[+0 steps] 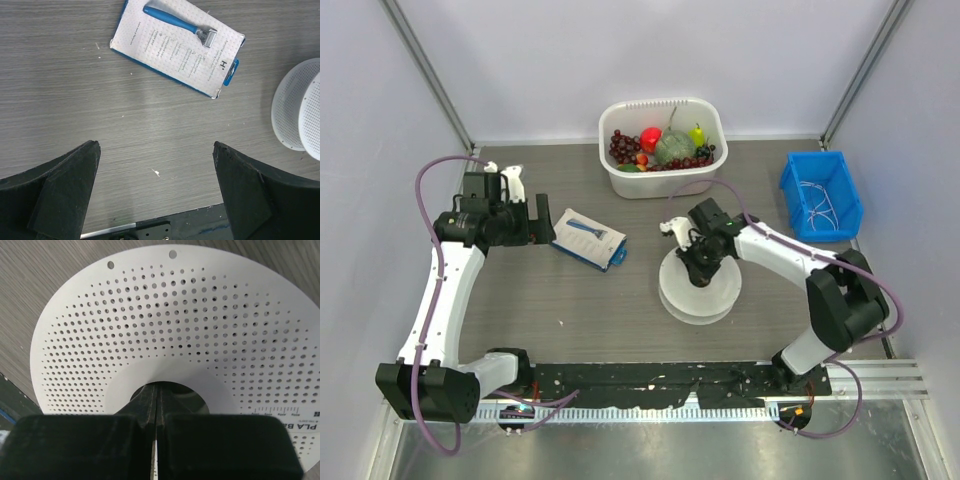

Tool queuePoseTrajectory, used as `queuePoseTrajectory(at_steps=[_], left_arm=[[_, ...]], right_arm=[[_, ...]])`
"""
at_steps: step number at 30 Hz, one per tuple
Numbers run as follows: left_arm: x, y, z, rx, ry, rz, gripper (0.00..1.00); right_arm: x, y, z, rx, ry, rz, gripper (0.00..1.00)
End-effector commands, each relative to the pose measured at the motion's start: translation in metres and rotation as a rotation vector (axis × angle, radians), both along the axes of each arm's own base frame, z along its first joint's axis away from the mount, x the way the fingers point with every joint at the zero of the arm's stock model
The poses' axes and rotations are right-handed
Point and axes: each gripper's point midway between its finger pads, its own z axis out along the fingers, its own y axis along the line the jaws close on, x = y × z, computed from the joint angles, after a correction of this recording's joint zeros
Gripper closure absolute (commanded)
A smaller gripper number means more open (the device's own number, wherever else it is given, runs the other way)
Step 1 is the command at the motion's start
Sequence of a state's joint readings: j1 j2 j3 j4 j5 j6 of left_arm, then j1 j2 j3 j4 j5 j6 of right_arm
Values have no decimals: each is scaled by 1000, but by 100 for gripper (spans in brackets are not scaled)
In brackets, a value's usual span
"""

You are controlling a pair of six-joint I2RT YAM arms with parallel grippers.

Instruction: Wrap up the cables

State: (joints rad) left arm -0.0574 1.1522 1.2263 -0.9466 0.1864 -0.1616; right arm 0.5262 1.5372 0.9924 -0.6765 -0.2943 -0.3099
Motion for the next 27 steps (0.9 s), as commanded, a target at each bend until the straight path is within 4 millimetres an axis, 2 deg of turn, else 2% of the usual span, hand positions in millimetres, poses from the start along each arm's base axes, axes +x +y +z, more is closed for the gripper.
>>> queuePoseTrajectory(at_steps=[1,9,14,17,19,21,24,25,26,27], left_arm=[[6,5,13,10,-51,38,0],[5,4,10,-6,-58,46,0],[4,0,9,-25,-55,37,0],[3,-2,7,-28,-50,26,0],[1,-2,8,-36,-57,23,0],[1,-5,9,-54,-64,22,0],[1,-12,10,-91,-75,2,0],[0,-14,11,-97,-77,-7,0],[0,-16,12,-99,-79,-24,0],[-1,-17,13,-95,-77,-45,0]], right_arm=[[18,51,11,43,-77,40,98],[14,110,17,85,-77,134,93],[6,132,18,92,-62,189,92],[7,129,24,68,-75,203,92],[10,125,37,68,-107,206,91],[13,115,54,72,-136,196,91],[11,100,94,123,-200,175,89],[13,95,100,136,-211,166,89],[22,80,113,151,-232,121,88],[26,73,118,165,-233,95,88]])
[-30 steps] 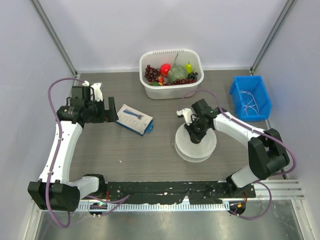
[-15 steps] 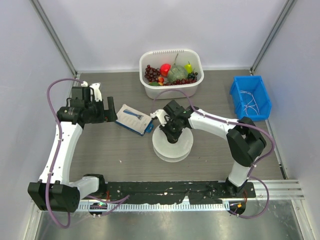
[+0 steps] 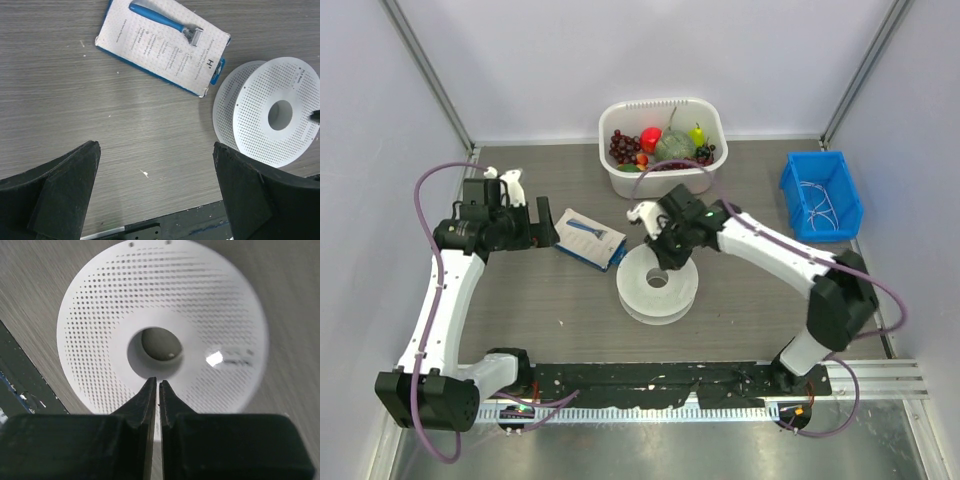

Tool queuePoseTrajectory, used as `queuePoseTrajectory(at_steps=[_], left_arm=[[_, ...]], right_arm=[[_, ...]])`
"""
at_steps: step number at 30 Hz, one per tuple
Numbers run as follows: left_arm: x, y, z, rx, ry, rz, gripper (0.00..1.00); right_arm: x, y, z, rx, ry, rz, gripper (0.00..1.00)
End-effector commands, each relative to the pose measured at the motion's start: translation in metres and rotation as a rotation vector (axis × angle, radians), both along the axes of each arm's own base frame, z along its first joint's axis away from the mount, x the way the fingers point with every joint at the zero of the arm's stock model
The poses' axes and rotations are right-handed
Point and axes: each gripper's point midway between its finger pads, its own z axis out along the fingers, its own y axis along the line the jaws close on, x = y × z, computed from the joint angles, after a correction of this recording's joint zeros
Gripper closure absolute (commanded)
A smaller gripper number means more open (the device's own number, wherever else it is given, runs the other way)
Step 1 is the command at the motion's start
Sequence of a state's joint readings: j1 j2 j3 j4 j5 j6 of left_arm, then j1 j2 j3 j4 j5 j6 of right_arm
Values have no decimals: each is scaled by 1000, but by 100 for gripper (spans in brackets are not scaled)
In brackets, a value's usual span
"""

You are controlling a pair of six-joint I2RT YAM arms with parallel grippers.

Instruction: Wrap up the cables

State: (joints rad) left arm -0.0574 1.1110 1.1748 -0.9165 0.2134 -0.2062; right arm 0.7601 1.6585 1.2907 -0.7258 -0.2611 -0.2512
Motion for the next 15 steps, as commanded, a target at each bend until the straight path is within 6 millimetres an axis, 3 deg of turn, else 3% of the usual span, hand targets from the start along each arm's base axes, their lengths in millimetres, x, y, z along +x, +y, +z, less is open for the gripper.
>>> queuePoseTrajectory(at_steps=[1,4,5,6,8,9,10,11,12,15], left_arm=[[3,-15,18,-48,-69,-93,0],[0,-18,22,-40,-55,-151,0],[1,-18,23,-37,-52,-156,0],[3,-18,23,-37,-48,-156,0],[5,-20,26,-46,-57,-165,0],[5,-22,28,-59,-63,-174,0],[6,-24,29,-65,-75,-178,0],[7,-25,31,-71,-87,-182,0],[8,-26,33,-78,-100,-184,0],[8,-32,41,-102,-136,-203,0]], right_arm=[[36,-46,79,135,-141,-145,88],[66,-99,98,157,-164,-317,85],[78,-127,104,152,-174,-403,84],[83,-140,109,155,-183,-442,81],[99,-193,125,135,-211,-593,77],[102,-204,132,131,-225,-617,73],[107,-228,140,112,-239,-688,70],[108,-239,143,94,-249,-712,65],[112,-267,150,69,-267,-786,64],[117,-316,157,-19,-318,-881,53]])
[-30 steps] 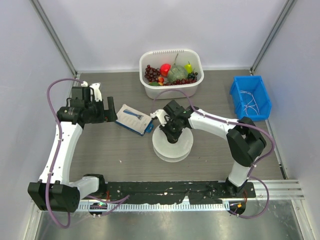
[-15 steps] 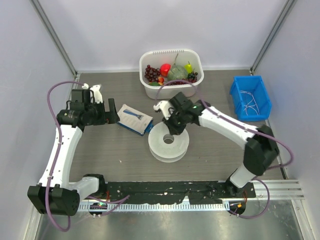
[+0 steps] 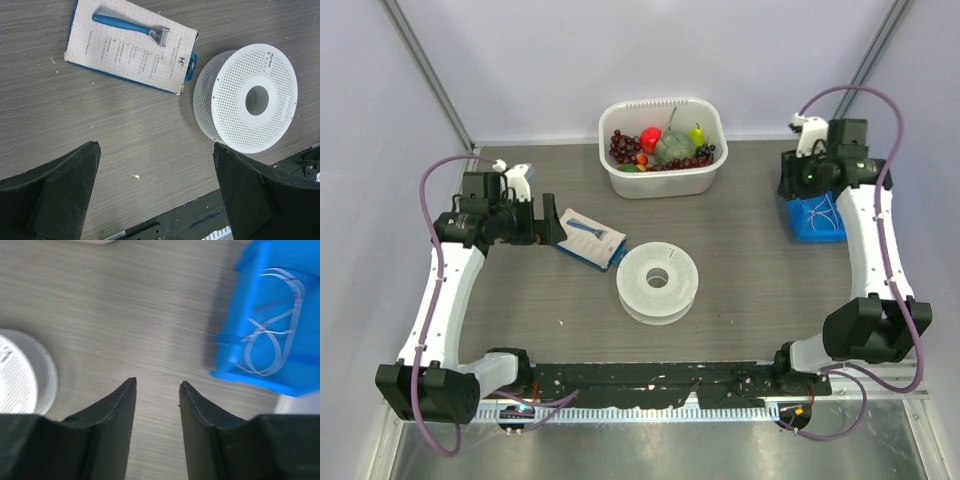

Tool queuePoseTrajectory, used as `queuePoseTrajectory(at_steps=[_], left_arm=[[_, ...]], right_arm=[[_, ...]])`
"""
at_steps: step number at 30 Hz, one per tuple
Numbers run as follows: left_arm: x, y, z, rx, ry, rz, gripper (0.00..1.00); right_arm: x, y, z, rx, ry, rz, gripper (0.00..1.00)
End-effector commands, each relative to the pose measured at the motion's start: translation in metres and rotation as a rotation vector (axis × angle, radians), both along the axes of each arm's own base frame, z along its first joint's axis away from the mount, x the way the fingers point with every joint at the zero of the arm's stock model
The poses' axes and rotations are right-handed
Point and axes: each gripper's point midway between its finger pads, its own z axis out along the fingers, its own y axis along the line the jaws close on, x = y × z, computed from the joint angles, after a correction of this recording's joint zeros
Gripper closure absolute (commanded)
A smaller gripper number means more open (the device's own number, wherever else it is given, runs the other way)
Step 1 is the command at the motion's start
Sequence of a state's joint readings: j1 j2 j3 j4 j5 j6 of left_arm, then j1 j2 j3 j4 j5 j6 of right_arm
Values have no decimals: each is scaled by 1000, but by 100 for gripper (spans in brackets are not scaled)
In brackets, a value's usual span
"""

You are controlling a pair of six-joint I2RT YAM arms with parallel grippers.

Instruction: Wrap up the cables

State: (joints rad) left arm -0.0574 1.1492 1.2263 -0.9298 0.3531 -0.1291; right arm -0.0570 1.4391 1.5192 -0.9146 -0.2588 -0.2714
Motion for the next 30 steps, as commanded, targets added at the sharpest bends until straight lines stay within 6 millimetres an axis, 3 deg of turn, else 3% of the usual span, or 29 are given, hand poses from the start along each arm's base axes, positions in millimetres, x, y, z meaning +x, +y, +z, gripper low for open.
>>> queuePoseTrajectory(at_steps=[1,5,10,15,20,26,30], left_arm=[[7,-12,31,-58,-125,-57,0],[10,-18,46,-83,-169,-84,1],[16,-22,50,-94,-158,-105,0],[14,-22,46,-98,-126,-111,0],[9,-22,40,-102,-88,-100,0],[2,-20,29,-87,-46,-100,0],[2,-20,25,-89,-17,-100,0]], right_arm=[[0,-66,20,-118,-8,-135,51],[11,-119,26,-152,9,-278,42],[36,-156,22,-84,-28,-513,40],[70,-169,11,12,-165,-675,40],[92,-188,-15,41,-198,-818,40],[116,-196,-51,122,-213,-974,42],[128,-194,-63,138,-249,-1043,44]])
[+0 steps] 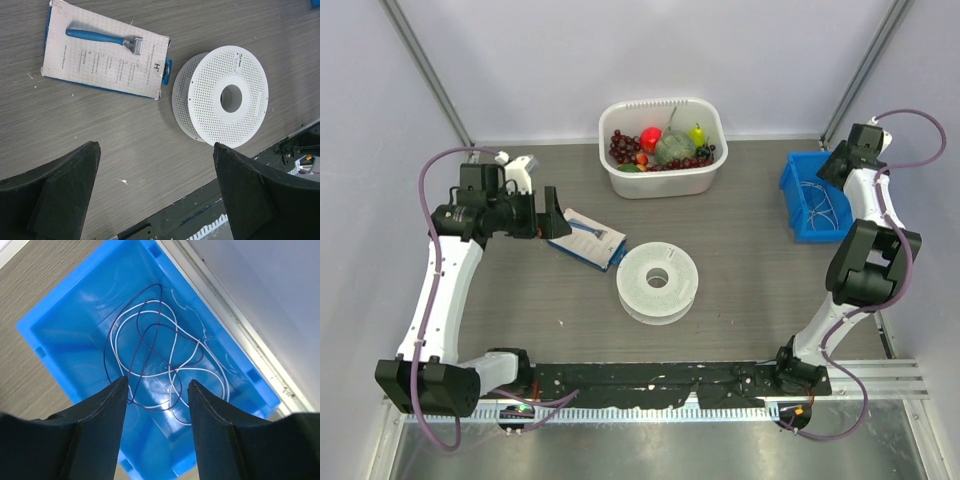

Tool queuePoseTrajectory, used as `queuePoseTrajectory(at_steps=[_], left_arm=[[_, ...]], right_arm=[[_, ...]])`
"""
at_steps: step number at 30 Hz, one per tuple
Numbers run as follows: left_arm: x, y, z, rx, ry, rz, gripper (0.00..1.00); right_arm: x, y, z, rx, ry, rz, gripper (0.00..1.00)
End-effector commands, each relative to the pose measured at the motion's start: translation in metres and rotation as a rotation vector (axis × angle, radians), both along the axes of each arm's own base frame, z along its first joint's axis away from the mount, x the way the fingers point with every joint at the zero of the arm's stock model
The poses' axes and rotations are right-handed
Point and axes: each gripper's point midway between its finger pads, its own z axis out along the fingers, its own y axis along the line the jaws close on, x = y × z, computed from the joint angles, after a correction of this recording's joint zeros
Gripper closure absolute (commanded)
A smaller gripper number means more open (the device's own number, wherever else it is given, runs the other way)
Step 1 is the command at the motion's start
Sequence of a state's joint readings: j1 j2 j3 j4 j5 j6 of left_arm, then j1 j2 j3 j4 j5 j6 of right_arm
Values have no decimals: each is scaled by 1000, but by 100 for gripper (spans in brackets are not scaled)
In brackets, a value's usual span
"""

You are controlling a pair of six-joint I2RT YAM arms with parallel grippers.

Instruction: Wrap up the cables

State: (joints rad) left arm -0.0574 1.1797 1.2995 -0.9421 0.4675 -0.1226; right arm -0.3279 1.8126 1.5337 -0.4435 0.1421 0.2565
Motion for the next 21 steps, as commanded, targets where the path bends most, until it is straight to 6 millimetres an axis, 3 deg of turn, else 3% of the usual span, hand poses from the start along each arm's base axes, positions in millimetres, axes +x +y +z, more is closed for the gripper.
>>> queuePoseTrajectory(at_steps=[1,8,21], left_arm=[[-1,-2,1,-6,18,-22,0],[2,-2,-3,2,38,-28,0],[2,-1,-9,12,48,-29,0]], right_arm=[[29,-2,16,-10,-158,-131,44],[42,12,-9,-3,-156,-217,44],[43,9,-58,0,-72,-267,41]])
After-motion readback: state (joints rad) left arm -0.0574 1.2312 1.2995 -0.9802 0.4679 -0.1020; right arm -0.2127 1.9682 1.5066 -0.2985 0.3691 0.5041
